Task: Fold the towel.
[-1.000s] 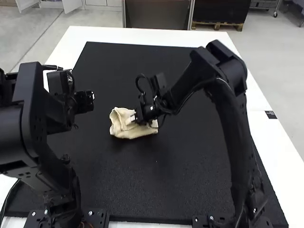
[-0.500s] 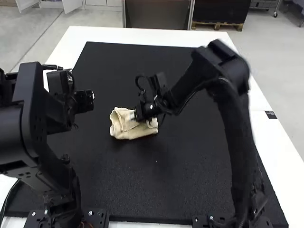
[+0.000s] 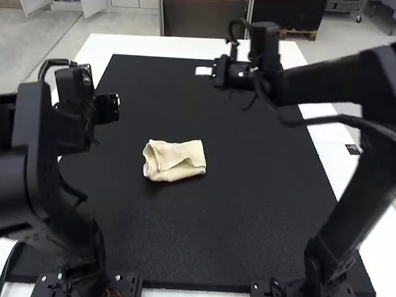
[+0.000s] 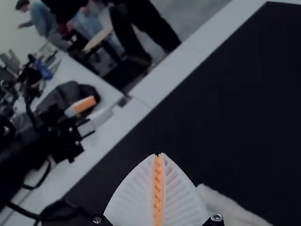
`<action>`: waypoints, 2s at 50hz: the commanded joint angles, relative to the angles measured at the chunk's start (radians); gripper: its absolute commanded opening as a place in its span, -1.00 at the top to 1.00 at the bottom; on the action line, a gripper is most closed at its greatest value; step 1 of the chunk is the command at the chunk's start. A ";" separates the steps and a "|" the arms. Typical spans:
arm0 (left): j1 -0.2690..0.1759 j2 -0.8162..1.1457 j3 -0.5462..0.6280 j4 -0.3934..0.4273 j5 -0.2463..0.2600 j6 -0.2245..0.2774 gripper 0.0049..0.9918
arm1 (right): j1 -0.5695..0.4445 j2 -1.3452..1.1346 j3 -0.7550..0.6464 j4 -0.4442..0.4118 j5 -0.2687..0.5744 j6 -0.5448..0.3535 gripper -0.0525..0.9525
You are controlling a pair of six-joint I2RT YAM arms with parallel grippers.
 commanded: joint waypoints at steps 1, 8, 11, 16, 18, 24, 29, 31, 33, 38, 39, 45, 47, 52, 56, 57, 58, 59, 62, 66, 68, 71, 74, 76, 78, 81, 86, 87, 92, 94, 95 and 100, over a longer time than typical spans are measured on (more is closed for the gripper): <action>-0.028 -0.070 0.050 -0.018 0.008 0.009 -0.95 | -0.046 -0.143 -0.042 0.019 0.066 -0.017 0.93; -0.085 -0.188 0.082 -0.070 -0.019 0.006 -0.95 | -0.101 -0.301 -0.113 0.020 0.132 -0.013 0.93; -0.111 -0.242 0.085 -0.080 -0.035 0.006 -0.95 | -0.136 -0.382 -0.145 0.022 0.150 -0.011 0.93; -0.165 -0.335 0.085 -0.102 -0.070 -0.008 -0.95 | -0.193 -0.493 -0.192 0.027 0.165 -0.010 0.93; -0.183 -0.361 0.087 -0.114 -0.079 -0.020 -0.95 | -0.213 -0.528 -0.209 0.027 0.172 -0.010 0.93; -0.186 -0.432 0.074 -0.142 -0.079 -0.035 -0.95 | -0.274 -0.639 -0.283 0.020 0.150 -0.005 0.93; -0.192 -0.487 0.056 -0.143 -0.081 -0.035 -0.95 | -0.316 -0.748 -0.357 0.020 0.118 0.021 0.93; -0.197 -0.515 0.048 -0.143 -0.081 -0.032 -0.95 | -0.328 -0.792 -0.383 0.022 0.112 0.026 0.93; -0.203 -0.552 0.038 -0.143 -0.082 -0.024 -0.95 | -0.342 -0.843 -0.406 0.020 0.110 0.026 0.93; -0.209 -0.639 0.005 -0.128 -0.090 -0.018 -0.95 | -0.369 -0.959 -0.459 0.020 0.096 0.046 0.93; -0.205 -0.656 -0.001 -0.126 -0.090 -0.018 -0.95 | -0.374 -0.979 -0.467 0.020 0.092 0.046 0.93; -0.203 -0.765 -0.030 -0.146 -0.087 -0.018 -0.95 | -0.402 -1.083 -0.496 0.010 0.073 0.078 0.93; -0.206 -0.802 -0.042 -0.148 -0.087 -0.018 -0.95 | -0.409 -1.116 -0.504 0.005 0.064 0.089 0.93; -0.206 -0.897 -0.084 -0.140 -0.090 -0.017 -0.95 | -0.426 -1.192 -0.521 0.000 0.066 0.102 0.93; -0.209 -0.958 -0.110 -0.134 -0.090 -0.017 -0.95 | -0.438 -1.246 -0.535 0.000 0.067 0.125 0.93; -0.206 -0.973 -0.116 -0.133 -0.094 -0.017 -0.95 | -0.441 -1.258 -0.538 -0.001 0.067 0.130 0.93; -0.205 -0.984 -0.119 -0.133 -0.098 -0.015 -0.95 | -0.448 -1.275 -0.542 -0.006 0.067 0.135 0.93; -0.205 -0.996 -0.122 -0.134 -0.099 -0.015 -0.95 | -0.451 -1.287 -0.544 -0.009 0.067 0.136 0.93; -0.203 -1.029 -0.125 -0.136 -0.107 -0.015 -0.95 | -0.461 -1.327 -0.550 -0.018 0.067 0.147 0.93; -0.201 -1.079 -0.128 -0.137 -0.114 -0.015 -0.95 | -0.475 -1.392 -0.550 -0.036 0.067 0.150 0.93; -0.201 -1.111 -0.128 -0.148 -0.117 -0.015 -0.95 | -0.483 -1.429 -0.550 -0.046 0.067 0.153 0.93; -0.201 -1.145 -0.134 -0.153 -0.117 -0.015 -0.95 | -0.491 -1.472 -0.551 -0.065 0.069 0.158 0.93; -0.201 -1.170 -0.134 -0.149 -0.117 -0.015 -0.95 | -0.500 -1.522 -0.559 -0.082 0.070 0.161 0.93; -0.201 -1.176 -0.134 -0.148 -0.121 -0.015 -0.95 | -0.503 -1.541 -0.561 -0.092 0.069 0.162 0.93; -0.201 -1.180 -0.134 -0.143 -0.131 -0.015 -0.95 | -0.504 -1.541 -0.558 -0.124 0.066 0.162 0.93; -0.201 -1.187 -0.136 -0.139 -0.140 -0.015 -0.95 | -0.504 -1.541 -0.556 -0.131 0.069 0.165 0.93; -0.201 -1.190 -0.137 -0.130 -0.144 -0.015 -0.95 | -0.504 -1.541 -0.558 -0.130 0.109 0.141 0.84; -0.201 -1.190 -0.139 -0.117 -0.142 -0.015 -0.95 | -0.504 -1.541 -0.559 -0.127 0.122 0.138 0.71; -0.205 -1.190 -0.163 -0.031 -0.108 0.049 -0.95 | -0.504 -1.541 -0.565 -0.107 0.193 0.069 -0.20; -0.206 -1.190 -0.177 -0.007 -0.081 0.077 -0.95 | -0.506 -1.541 -0.571 -0.098 0.228 0.035 -0.83; -0.206 -1.190 -0.185 0.010 -0.071 0.097 -0.95 | -0.506 -1.541 -0.578 -0.087 0.245 -0.003 -0.98; -0.206 -1.190 -0.234 0.081 -0.067 0.206 -0.95 | -0.506 -1.541 -0.633 0.025 0.434 -0.163 -0.94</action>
